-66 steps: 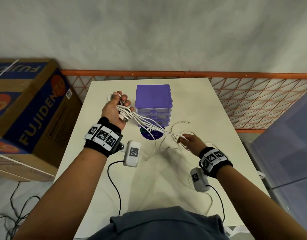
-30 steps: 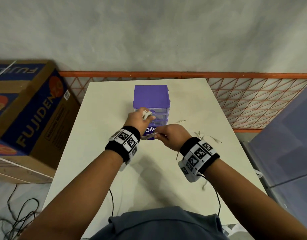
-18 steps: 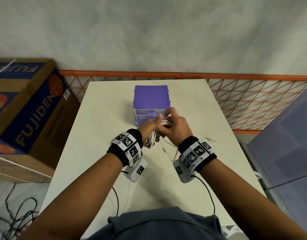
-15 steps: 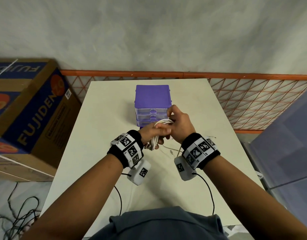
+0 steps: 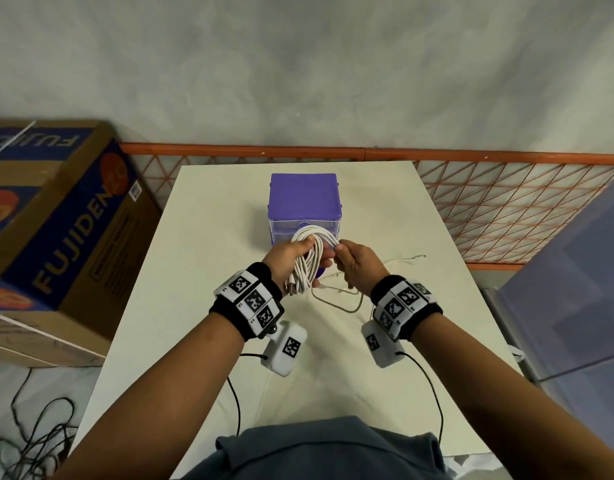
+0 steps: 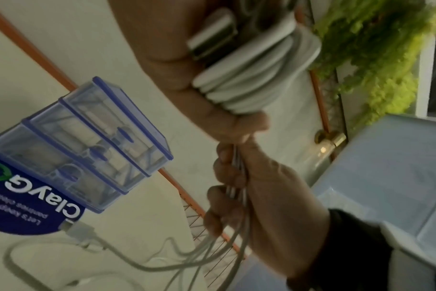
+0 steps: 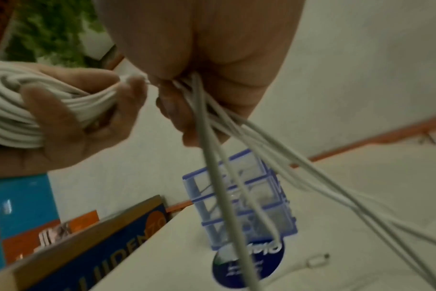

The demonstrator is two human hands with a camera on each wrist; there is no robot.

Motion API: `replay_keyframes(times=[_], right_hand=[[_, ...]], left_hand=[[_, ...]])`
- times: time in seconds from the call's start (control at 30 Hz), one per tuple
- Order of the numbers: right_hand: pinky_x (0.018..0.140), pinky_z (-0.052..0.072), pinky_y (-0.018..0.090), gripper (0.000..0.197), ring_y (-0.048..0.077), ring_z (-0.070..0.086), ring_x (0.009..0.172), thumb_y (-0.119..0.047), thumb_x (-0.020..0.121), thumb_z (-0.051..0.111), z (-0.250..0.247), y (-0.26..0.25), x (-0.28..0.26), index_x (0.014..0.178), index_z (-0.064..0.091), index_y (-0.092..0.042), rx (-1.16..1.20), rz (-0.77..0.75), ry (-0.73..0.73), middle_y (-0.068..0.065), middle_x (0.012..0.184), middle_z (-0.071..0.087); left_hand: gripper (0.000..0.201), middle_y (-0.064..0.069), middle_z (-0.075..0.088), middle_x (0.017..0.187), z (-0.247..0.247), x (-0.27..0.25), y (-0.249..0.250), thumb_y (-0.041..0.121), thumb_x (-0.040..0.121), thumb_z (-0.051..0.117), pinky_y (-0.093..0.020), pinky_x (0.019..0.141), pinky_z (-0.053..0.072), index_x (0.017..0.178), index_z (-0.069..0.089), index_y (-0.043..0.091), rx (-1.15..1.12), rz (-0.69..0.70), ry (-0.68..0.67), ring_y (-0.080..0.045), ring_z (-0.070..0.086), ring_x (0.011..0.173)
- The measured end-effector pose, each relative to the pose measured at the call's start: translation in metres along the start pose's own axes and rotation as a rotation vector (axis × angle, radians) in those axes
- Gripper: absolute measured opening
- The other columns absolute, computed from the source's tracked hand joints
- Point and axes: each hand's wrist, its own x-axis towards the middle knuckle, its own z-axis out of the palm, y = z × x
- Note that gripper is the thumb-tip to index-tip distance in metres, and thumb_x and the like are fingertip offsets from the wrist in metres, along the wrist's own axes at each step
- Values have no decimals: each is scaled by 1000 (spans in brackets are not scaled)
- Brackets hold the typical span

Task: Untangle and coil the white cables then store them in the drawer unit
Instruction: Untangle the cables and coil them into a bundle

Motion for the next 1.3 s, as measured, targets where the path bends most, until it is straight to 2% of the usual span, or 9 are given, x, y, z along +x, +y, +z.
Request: replay_keyframes(times=[0.13, 0.23, 0.3, 0.5, 0.63, 0.83, 1.03, 1.2, 1.3], right_hand=[[42, 29, 10, 42, -4, 44, 35, -17, 98, 33, 10, -4, -1, 59, 40, -30, 46, 25, 55, -9, 55, 40], [47, 27, 14, 43, 0, 41, 38, -22, 98, 31, 18, -6, -1, 56, 41, -28, 44, 29, 54, -11, 55, 41], [43, 29, 11, 44, -1, 42, 36, -24, 99, 29, 21, -8, 0, 57, 42, -24, 44, 37, 44, -10, 52, 41], [31, 28, 7, 45, -1, 41, 26, -28, 99, 25, 22, -16, -3, 60, 45, -24, 138, 102, -19, -11, 29, 47], [33, 30, 11, 43, 3, 39, 27, -27, 98, 30, 24, -10, -9, 57, 40, -20, 43, 78, -70, -2, 52, 41], [35, 31, 9, 38, 2, 41, 32, -25, 96, 37, 18, 17, -29, 60, 45, -23, -81, 109, -127, -3, 57, 41], [44, 35, 8, 23, 3, 44, 47, -24, 95, 42, 11, 15, -33, 76, 54, -16, -243, 73, -249, -2, 64, 48], [57, 34, 23, 26, 20, 46, 71, -27, 94, 45, 2, 19, -34, 96, 62, -7, -390, 77, -269, -5, 64, 49], [67, 33, 26, 26, 26, 52, 78, -27, 94, 44, -4, 17, -34, 106, 60, -11, -511, 25, -232, 7, 79, 59]], left_hand=[[29, -9, 68, 79, 9, 1, 2, 25, 96, 43, -31, 49, 56, 87, 63, 6, -12, -13, 132, -22, 64, 70], [29, -17, 63, 87, 10, -1, 3, 28, 93, 46, -49, 85, 49, 84, 65, 8, -80, -27, 165, -30, 60, 76], [32, -13, 65, 91, 12, -1, 2, 30, 93, 44, -47, 93, 42, 84, 69, 12, -189, -35, 148, -27, 59, 82], [30, 3, 69, 66, 22, -1, 5, 19, 97, 39, -35, 76, 49, 81, 65, 17, -375, 43, 95, -12, 65, 64], [22, 3, 65, 55, 16, 2, 15, 14, 97, 38, -23, 52, 55, 84, 56, 18, -464, 97, 186, -11, 65, 52], [24, 2, 57, 58, -14, 7, 36, 14, 97, 39, -22, 44, 49, 79, 51, 20, -569, 173, 394, -10, 56, 40], [24, -1, 49, 66, -22, 9, 25, 1, 90, 48, -18, 43, 41, 77, 52, 20, -241, 304, 624, -13, 49, 49], [13, -3, 54, 87, -22, 7, 23, 9, 89, 52, -29, 72, 42, 101, 51, 14, 235, 393, 735, -24, 52, 79], [23, -4, 55, 90, -21, 1, 20, 12, 90, 51, -28, 73, 42, 112, 49, 9, 508, 326, 764, -26, 53, 81]])
